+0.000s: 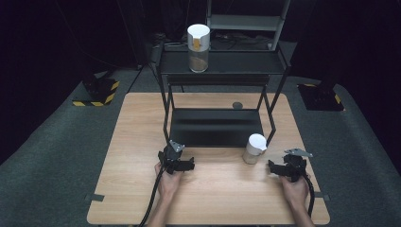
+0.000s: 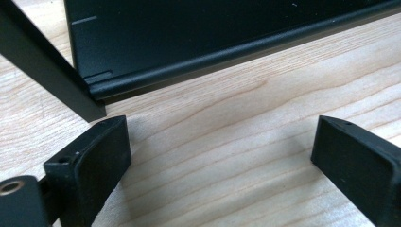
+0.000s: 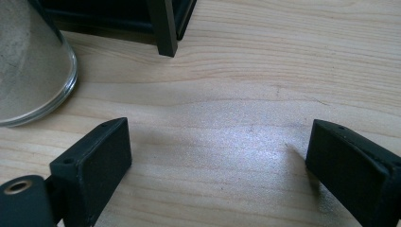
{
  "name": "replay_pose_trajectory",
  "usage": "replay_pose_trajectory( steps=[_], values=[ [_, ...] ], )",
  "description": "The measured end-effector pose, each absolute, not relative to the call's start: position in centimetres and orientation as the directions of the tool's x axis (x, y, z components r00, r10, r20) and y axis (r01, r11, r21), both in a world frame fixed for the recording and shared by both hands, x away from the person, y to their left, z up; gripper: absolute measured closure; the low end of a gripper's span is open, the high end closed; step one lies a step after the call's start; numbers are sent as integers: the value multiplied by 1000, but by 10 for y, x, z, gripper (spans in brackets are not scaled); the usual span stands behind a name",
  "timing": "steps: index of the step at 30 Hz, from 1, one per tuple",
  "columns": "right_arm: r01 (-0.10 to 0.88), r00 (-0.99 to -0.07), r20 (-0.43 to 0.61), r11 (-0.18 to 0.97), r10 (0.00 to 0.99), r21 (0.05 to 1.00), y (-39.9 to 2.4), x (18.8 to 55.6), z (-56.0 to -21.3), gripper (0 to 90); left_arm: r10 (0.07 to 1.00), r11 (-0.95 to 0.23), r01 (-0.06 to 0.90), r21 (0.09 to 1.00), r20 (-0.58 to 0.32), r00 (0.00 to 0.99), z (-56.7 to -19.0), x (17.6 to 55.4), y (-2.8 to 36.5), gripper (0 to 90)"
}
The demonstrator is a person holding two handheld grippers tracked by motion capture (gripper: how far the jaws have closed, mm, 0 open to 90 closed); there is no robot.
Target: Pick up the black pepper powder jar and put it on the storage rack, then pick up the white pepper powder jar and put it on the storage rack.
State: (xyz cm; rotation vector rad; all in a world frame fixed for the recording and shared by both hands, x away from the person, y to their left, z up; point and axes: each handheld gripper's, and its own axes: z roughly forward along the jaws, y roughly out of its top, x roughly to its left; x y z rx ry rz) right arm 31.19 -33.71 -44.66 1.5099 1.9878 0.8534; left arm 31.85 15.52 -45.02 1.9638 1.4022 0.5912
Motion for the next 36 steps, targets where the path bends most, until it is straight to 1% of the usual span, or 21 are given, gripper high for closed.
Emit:
replay_pose_trajectory(
  steps=[24, 28, 33, 36],
  values=[
    [654, -261, -15, 188, 965, 733, -337, 312, -446, 69, 946, -222, 654, 723, -3, 325, -450, 317, 154, 54],
    [663, -255, -15, 186, 967, 725, -333, 315, -446, 29, 946, -222, 654, 723, -4, 325, -450, 317, 154, 54],
    [662, -269, -15, 196, 963, 723, -335, 316, -445, 25, 946, -220, 653, 725, -6, 324, -451, 317, 154, 54],
    [664, -275, -15, 201, 961, 720, -336, 316, -444, 39, 946, -221, 653, 724, -5, 325, -450, 317, 154, 54]
  ],
)
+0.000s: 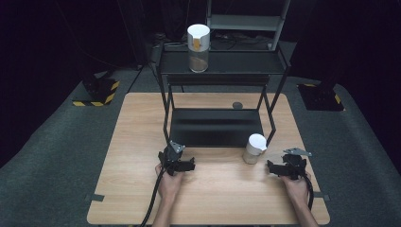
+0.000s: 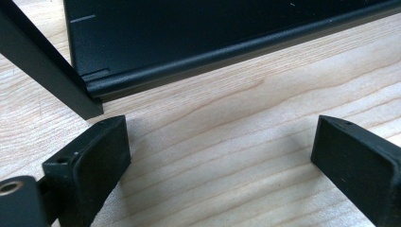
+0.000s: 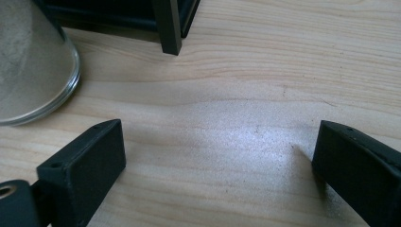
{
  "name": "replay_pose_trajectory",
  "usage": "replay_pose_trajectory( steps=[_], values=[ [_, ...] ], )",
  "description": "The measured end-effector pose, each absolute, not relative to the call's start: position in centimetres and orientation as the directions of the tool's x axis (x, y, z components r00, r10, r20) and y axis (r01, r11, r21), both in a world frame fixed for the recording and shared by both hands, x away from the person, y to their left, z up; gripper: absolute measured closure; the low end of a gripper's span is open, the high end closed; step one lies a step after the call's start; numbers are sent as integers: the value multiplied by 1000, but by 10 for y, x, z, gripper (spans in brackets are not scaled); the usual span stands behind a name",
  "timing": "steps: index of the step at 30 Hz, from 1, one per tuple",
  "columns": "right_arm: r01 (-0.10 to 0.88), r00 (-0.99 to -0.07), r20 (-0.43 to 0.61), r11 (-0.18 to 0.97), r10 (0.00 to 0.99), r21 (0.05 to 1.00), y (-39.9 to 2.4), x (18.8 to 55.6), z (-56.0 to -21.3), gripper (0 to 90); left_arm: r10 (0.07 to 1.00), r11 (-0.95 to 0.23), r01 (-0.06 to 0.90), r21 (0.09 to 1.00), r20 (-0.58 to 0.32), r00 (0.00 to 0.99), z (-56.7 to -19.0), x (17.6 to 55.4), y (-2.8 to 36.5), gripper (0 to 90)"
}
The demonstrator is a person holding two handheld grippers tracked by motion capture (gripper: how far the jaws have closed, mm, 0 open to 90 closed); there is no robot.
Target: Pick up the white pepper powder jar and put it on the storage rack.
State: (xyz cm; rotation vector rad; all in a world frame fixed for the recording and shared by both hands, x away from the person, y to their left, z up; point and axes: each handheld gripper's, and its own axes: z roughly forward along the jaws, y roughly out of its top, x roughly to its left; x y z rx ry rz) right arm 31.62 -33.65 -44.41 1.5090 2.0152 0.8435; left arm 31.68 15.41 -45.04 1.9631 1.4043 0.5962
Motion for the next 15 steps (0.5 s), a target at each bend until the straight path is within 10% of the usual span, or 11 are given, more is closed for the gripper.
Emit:
replay_pose_trajectory(
  steps=[15],
  values=[
    [616, -441, 19, 287, 897, 734, -335, 312, -440, 41, 946, -222, 654, 724, -4, 325, -450, 317, 154, 54]
  ],
)
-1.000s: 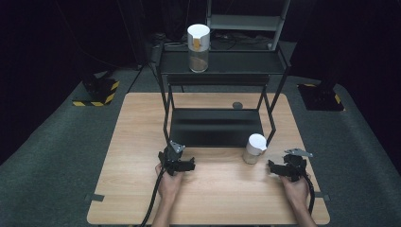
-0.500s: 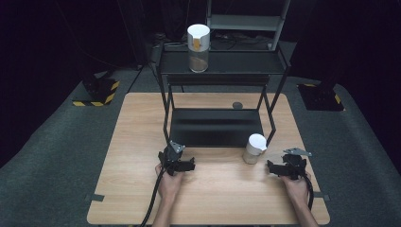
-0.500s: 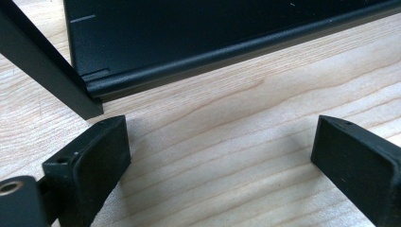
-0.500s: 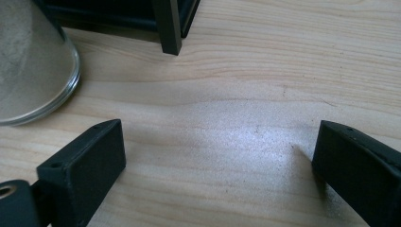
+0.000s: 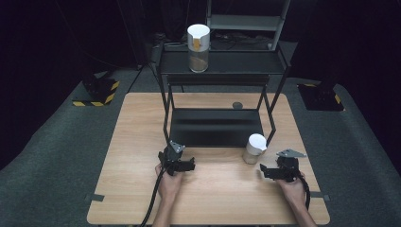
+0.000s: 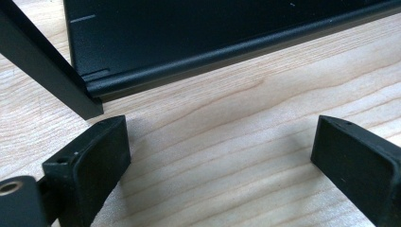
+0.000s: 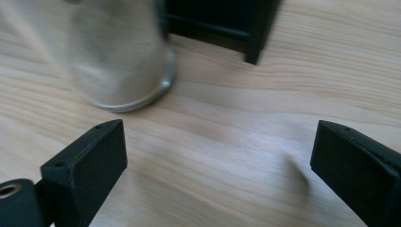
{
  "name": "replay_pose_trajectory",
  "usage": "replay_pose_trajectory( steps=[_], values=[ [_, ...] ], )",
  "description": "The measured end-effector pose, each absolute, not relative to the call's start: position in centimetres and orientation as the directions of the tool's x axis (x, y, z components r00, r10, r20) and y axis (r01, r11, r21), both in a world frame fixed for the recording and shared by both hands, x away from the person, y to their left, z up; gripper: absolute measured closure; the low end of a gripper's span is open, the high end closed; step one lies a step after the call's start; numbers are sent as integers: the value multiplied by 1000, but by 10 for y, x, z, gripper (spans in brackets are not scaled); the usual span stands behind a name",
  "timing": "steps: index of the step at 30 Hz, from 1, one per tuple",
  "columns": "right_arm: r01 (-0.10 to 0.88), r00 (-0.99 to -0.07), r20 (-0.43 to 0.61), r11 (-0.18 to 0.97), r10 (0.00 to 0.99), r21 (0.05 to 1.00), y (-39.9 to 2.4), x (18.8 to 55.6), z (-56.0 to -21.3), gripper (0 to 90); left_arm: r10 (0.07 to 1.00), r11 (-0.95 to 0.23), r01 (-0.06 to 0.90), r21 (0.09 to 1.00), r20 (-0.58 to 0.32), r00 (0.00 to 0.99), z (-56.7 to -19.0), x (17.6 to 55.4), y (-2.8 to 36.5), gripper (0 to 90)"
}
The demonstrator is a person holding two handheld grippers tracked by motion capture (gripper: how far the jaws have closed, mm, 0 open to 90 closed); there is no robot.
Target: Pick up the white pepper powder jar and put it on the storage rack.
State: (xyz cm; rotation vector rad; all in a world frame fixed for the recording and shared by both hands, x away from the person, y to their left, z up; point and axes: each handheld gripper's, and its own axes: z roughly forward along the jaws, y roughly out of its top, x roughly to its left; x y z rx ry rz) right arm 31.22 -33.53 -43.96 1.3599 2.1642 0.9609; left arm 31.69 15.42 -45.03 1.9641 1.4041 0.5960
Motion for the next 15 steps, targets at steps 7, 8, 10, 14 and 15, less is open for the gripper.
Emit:
replay_pose_trajectory(
  steps=[7, 8, 10, 14, 15],
  values=[
    [592, -491, 49, 292, 870, 751, -332, 313, -439, 52, 946, -222, 654, 724, -4, 325, -450, 317, 154, 54],
    [593, -495, 60, 286, 867, 753, -332, 314, -438, 51, 946, -222, 654, 724, -4, 325, -450, 317, 154, 54],
    [581, -510, 70, 284, 857, 763, -332, 314, -437, 59, 945, -221, 654, 724, -6, 326, -450, 317, 154, 54],
    [569, -525, 84, 277, 847, 774, -330, 318, -436, 75, 945, -220, 654, 724, -7, 326, -450, 317, 154, 54],
    [565, -529, 85, 275, 844, 778, -329, 318, -436, 86, 945, -220, 654, 724, -7, 326, -451, 317, 154, 54]
  ],
)
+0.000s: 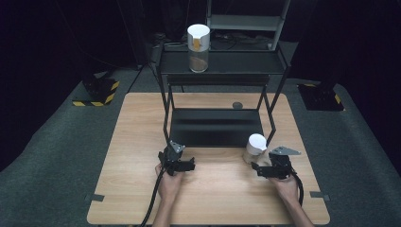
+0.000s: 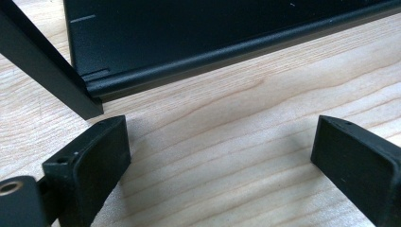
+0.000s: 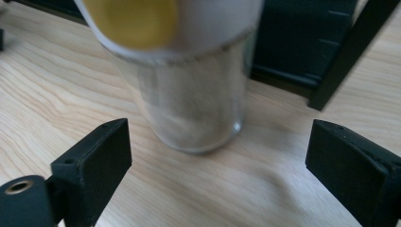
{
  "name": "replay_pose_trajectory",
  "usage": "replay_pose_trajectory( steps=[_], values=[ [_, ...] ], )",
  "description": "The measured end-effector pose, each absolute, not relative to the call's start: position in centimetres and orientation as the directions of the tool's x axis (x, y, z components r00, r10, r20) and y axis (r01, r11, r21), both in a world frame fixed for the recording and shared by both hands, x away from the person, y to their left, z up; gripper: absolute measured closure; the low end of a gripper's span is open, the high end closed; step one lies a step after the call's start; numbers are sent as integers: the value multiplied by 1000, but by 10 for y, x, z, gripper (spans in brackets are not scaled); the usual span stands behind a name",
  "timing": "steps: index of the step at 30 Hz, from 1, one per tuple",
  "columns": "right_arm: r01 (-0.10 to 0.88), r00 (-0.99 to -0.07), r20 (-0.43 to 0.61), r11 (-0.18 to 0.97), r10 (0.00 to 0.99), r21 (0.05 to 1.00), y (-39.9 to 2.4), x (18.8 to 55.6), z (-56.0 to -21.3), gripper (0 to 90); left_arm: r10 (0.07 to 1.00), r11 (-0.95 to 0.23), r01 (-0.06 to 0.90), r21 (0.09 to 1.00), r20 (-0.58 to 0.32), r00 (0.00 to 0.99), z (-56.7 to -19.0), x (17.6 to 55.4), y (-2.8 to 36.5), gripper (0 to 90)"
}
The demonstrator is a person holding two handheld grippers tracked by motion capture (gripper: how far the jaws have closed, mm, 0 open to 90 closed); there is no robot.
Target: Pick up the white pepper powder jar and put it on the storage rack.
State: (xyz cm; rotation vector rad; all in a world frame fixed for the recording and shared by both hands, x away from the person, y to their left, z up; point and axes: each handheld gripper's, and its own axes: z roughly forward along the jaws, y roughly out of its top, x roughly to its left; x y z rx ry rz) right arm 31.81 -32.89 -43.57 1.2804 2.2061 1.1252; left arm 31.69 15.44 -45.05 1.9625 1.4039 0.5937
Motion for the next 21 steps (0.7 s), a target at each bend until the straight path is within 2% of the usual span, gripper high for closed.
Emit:
replay_pose_trajectory(
  steps=[21],
  values=[
    [497, -529, 58, 254, 847, 830, -306, 320, -435, 211, 945, -222, 654, 723, -5, 327, -450, 317, 154, 54]
  ],
)
